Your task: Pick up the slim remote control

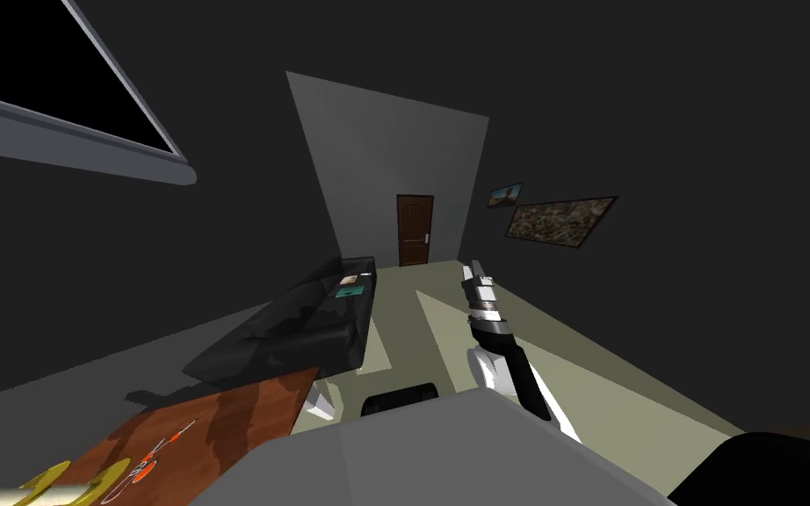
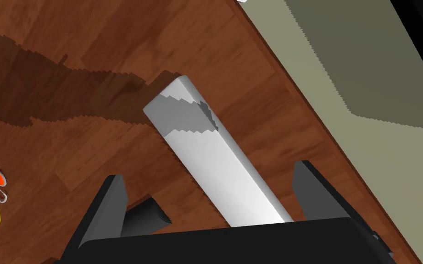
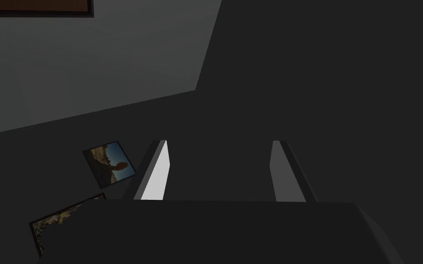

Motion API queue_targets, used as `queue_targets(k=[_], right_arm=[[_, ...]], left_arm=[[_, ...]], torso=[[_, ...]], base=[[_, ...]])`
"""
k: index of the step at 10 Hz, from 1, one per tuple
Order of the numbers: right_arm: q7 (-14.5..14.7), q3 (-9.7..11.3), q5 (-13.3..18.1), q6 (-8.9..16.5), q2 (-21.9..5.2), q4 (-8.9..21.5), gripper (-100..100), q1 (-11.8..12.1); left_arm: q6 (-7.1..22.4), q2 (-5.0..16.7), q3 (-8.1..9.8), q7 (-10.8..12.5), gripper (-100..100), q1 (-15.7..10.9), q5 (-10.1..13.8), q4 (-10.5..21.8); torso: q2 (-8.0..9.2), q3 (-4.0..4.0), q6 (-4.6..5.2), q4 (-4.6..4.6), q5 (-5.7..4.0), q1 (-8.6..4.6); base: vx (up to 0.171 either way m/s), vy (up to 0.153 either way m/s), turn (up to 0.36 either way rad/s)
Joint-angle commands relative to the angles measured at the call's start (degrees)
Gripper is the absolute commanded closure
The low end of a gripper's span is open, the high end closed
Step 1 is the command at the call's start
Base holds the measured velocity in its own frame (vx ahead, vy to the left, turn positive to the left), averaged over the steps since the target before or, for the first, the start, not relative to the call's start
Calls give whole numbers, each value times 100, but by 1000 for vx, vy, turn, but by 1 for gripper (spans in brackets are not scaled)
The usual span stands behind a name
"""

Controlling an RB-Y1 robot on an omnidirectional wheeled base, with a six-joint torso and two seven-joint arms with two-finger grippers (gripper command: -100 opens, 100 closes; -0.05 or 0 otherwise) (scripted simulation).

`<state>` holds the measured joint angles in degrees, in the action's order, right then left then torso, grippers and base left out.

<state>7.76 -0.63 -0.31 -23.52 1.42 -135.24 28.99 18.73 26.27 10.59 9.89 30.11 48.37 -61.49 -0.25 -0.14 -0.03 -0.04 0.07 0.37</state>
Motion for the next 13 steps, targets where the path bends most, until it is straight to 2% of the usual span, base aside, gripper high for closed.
queue_targets(k=[1, 2, 3, 6, 7, 12, 13], right_arm=[[0, 0, 0, 0, 0, 0, 0, 0], [0, 0, 0, 0, 0, 0, 0, 1], [0, 0, 0, 0, 0, 0, 0, 0], [0, 0, 0, 0, 0, 0, 0, 0], [0, 0, 0, 0, 0, 0, 0, 0], [0, -1, 0, 0, 0, 0, 0, 1], [0, -1, 0, 0, 0, 0, 0, 1]], left_arm=[[166, 41, 41, 83, -100, 66, 140, 92], [310, 31, 69, 177, -100, 70, 313, 327], [310, 31, 69, 177, -100, 70, 313, 327], [691, -38, 129, 445, -100, 77, 776, 895], [691, -38, 129, 445, -100, 77, 776, 954], [1147, -241, 164, 808, -100, 77, 1337, 1703], [1147, -241, 164, 808, -100, 77, 1337, 1703]], torso=[[0, 0, 0, 0, 0, 0], [5, 2, -5, 0, -2, -7], [7, 4, -3, 1, -3, -14], [3, 2, -3, 0, -1, -1], [3, 1, -2, 0, 1, 6], [0, 0, -4, -1, 2, 8], [0, 0, -3, 0, 1, 2]], base=[[61, 79, -60], [53, 55, -68], [44, 50, -52], [66, 101, -109], [66, 96, -44], [70, 108, -59], [43, 63, -18]])
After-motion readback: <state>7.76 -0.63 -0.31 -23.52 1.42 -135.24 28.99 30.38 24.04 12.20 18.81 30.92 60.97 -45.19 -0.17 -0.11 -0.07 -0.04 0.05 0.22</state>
